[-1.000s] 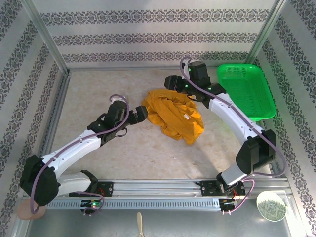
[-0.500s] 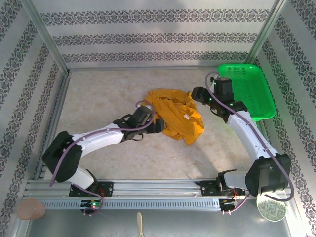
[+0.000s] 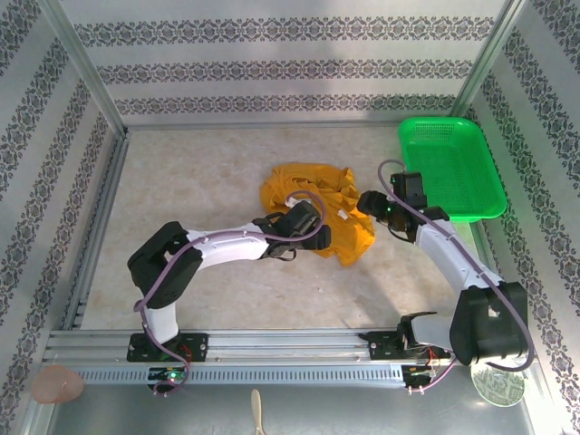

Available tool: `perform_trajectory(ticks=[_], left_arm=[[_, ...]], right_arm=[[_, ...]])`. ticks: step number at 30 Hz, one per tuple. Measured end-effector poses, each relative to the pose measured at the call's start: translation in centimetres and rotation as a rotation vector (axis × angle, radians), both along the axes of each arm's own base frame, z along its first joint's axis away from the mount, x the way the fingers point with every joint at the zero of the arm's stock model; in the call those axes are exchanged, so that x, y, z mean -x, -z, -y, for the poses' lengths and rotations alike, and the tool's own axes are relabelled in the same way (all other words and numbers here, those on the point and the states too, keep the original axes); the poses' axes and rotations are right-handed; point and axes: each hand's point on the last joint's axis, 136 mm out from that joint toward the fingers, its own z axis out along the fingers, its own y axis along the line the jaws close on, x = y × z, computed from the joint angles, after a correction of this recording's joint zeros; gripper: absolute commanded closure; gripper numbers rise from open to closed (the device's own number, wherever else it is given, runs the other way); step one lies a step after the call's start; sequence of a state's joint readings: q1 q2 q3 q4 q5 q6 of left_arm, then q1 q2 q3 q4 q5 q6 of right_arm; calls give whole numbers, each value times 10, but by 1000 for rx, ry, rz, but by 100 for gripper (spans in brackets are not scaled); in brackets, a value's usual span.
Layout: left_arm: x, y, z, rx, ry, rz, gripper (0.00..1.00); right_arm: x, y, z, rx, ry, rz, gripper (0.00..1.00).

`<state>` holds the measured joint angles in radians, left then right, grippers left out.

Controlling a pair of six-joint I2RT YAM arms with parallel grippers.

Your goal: Fold the inside-out t-shirt

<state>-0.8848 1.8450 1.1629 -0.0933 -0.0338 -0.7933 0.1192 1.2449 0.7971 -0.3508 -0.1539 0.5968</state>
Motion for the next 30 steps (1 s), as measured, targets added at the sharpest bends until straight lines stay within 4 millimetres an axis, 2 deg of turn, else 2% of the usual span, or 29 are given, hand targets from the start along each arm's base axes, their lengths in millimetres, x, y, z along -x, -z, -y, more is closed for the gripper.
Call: perform_trajectory(ticks=[5,9,12,16,18,21,22,25,27,28,30], left_arm=[[5,8,11,17,11,-3,36],[12,12,21,36,26,-5,46],[13,20,23,34,27,-19,52],[13,31,23,27,19,-33,61],[12,32,24,27,18,-33,72],[11,31,25,31,16,-28,96],[11,31,24,28,16,-24,100],[8,29,21,17,15,-12,100],[6,18,14,14,14,-4,100],[2,6,8,19,7,7,100],[-14,-34,-11,55,-25,51,100]], right_arm=[[32,35,9,-10,49,-79,30],[49,63,9,-37,78,-138,38],[54,77,5,-67,85,-167,43],[52,89,0,-105,84,-182,47],[51,94,-3,-124,86,-190,55],[48,101,-8,-158,89,-201,85],[47,103,-10,-171,87,-202,98],[42,100,-16,-212,76,-194,100],[33,88,-19,-244,72,-172,100],[24,76,-19,-260,73,-147,100],[2,43,-18,-283,74,-71,100]])
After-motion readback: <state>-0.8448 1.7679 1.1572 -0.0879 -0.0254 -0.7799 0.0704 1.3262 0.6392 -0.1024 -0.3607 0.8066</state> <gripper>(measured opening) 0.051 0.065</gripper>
